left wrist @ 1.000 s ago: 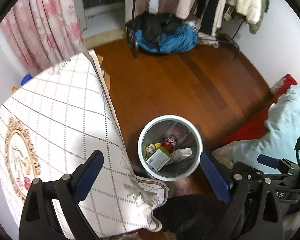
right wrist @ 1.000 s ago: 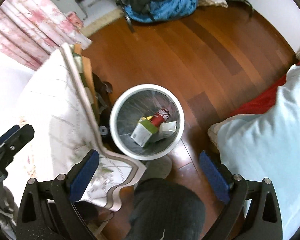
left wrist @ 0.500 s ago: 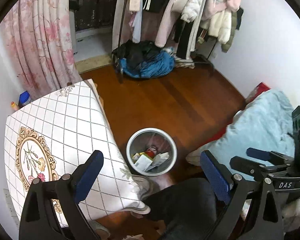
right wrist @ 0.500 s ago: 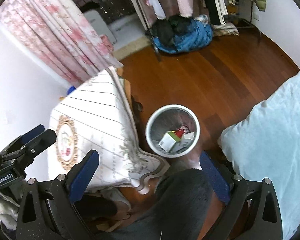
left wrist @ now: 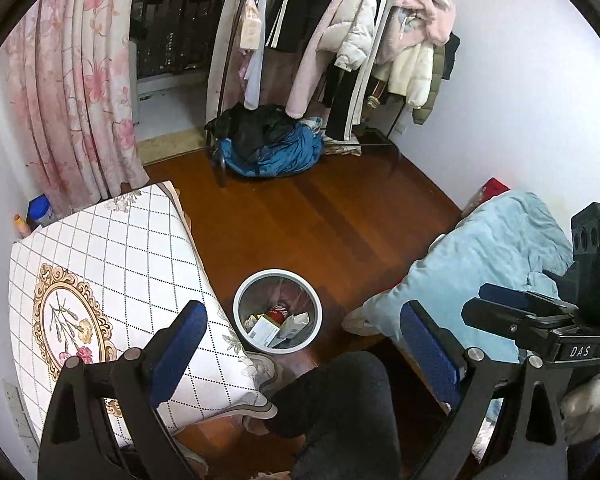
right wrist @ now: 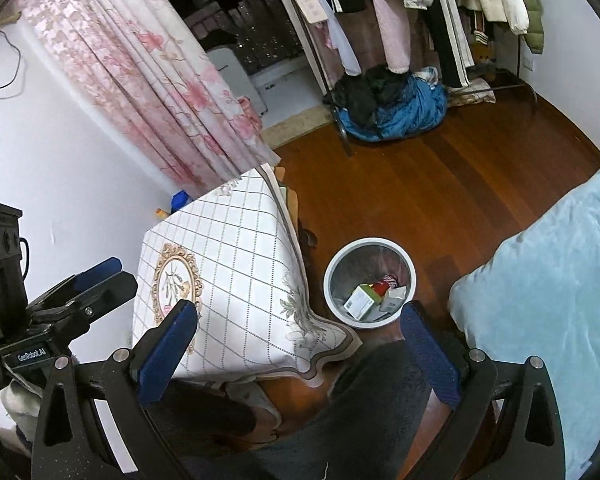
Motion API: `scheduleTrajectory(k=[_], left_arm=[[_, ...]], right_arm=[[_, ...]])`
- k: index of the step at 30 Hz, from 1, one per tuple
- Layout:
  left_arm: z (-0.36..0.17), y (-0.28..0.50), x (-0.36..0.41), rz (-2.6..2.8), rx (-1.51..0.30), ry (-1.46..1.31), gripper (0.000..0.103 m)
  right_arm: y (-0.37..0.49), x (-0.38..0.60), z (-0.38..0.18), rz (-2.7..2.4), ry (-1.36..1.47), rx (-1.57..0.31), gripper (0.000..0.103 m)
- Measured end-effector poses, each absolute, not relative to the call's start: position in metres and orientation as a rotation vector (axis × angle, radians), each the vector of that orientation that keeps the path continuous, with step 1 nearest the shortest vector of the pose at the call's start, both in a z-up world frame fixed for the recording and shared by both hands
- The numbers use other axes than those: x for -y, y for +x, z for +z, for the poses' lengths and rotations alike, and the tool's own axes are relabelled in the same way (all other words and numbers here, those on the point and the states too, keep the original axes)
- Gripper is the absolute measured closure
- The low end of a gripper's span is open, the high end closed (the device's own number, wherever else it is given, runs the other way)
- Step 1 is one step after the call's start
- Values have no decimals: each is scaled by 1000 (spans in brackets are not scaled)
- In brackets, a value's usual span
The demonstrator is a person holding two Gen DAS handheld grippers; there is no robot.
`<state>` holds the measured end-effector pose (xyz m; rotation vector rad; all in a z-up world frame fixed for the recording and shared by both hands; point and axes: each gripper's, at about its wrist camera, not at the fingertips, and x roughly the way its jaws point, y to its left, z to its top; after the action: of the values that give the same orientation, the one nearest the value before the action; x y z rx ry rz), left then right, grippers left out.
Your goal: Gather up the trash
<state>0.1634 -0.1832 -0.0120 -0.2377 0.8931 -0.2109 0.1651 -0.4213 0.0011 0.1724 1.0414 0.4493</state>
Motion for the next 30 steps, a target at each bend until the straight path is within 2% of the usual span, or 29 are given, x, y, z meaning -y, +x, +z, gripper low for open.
scheduleTrajectory(k=[10,30], left_arm=[[5,150,180,-222,-849,-236,4],[5,142,177,-220,-877,-257,2]], right_arm=[[154,422,25,459,170,-1008,0],[145,416,26,469,155,-1029,0]])
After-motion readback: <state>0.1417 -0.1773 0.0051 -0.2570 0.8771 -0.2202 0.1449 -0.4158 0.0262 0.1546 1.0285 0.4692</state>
